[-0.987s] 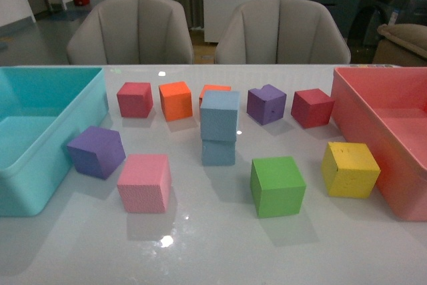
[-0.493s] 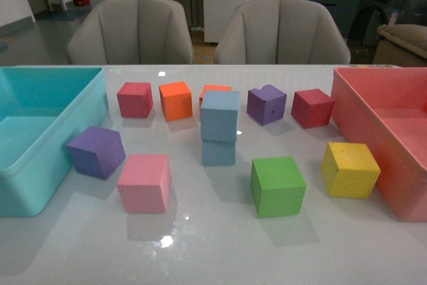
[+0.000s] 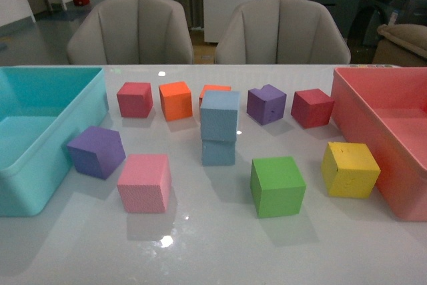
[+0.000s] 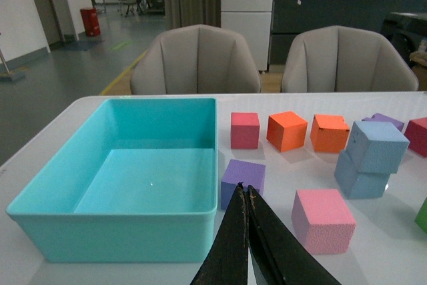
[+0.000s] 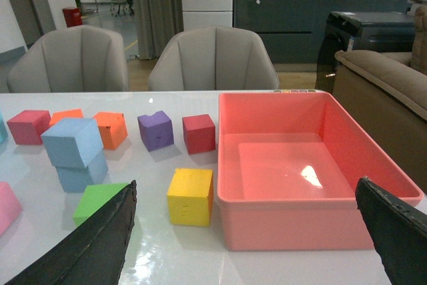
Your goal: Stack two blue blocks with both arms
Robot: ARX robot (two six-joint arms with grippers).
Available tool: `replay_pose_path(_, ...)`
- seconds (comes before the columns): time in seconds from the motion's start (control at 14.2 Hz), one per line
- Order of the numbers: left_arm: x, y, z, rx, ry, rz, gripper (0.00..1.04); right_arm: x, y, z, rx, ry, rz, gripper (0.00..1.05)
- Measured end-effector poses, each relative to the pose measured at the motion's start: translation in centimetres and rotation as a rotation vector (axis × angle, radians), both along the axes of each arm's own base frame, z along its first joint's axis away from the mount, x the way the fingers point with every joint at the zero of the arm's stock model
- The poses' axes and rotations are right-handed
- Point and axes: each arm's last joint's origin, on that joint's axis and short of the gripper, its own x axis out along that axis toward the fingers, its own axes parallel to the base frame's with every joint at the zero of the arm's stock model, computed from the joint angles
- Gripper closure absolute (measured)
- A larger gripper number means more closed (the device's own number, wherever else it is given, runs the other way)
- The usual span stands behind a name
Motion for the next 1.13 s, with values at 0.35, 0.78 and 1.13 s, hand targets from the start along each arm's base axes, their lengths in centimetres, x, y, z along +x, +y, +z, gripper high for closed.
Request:
replay_pose_path(0.35,-1.4,0.0,-0.2,0.000,-0.003,-0.001,1.03,0.0,0.0,0.0,0.000,0.000,0.000,0.06)
replay_pose_path(0.78,-1.3,0.0,-0.4,0.000,0.010,0.000,0.89,0.0,0.0,0.0,0.000,0.000,0.000,0.06)
replay_pose_path(1.13,-1.3,0.0,-0.4,0.000,0.010,0.000,0.15,0.0,0.0,0.0,0.000,0.000,0.000,0.06)
